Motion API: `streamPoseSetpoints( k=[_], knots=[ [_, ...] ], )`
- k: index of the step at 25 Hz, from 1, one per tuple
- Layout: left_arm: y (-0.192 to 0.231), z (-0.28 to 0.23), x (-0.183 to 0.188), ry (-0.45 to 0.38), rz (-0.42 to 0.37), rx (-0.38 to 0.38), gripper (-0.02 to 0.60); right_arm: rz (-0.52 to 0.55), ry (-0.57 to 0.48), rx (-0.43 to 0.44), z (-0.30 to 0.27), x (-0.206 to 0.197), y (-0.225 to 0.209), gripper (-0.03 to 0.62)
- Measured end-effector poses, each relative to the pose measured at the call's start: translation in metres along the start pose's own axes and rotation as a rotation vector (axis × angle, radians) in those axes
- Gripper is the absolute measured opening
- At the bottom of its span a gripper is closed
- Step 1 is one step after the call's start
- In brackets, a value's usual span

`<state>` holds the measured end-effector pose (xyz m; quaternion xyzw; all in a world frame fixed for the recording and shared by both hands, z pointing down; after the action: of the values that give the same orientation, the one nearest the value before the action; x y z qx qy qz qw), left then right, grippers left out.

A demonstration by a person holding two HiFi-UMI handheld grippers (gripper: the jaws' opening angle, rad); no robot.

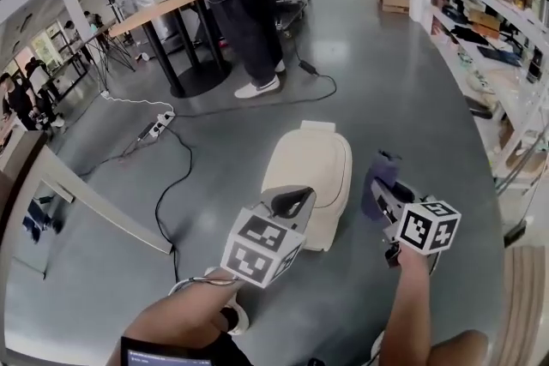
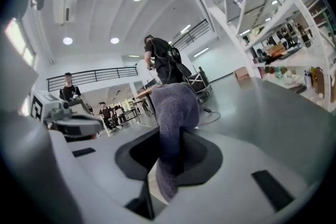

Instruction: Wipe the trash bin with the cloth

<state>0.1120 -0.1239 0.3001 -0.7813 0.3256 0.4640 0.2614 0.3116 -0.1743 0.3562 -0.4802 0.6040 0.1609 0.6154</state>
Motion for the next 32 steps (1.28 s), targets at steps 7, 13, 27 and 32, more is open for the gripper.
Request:
streamPoseSetpoints(
  k=[7,13,27,32],
  knots=[
    [0.057,0.024,-0.028,-0.003,-0.056,0.098,-0.003,0.085,-0.094,0.021,-0.016,0.024,0.11,0.075],
    [0.105,0.052,-0.056,-0.023,-0.021,0.119,-0.003,0.106,-0.028,0.059,-0.052,-0.019,0.178,0.075],
    [0.18,0.073,-0.142,0.094,0.062,0.09,-0.002,-0.013,0.115,-0.026,-0.124,-0.16,0.232,0.075],
    [0.215,0.061,-0.155,0.123,-0.006,0.107,-0.003,-0.051,0.145,-0.061,-0.151,-0.187,0.236,0.075]
  ],
)
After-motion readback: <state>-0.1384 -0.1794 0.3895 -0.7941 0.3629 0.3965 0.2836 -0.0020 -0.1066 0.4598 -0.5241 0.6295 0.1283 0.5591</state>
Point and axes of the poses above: the fingertips, and each gripper's own axes: z backward along the fingers, y to its left, x out of its top, the point moved 6 cm from there along z, backward along the fingers, and after that the axes turned 1 degree about y, right-handed, at the moved point
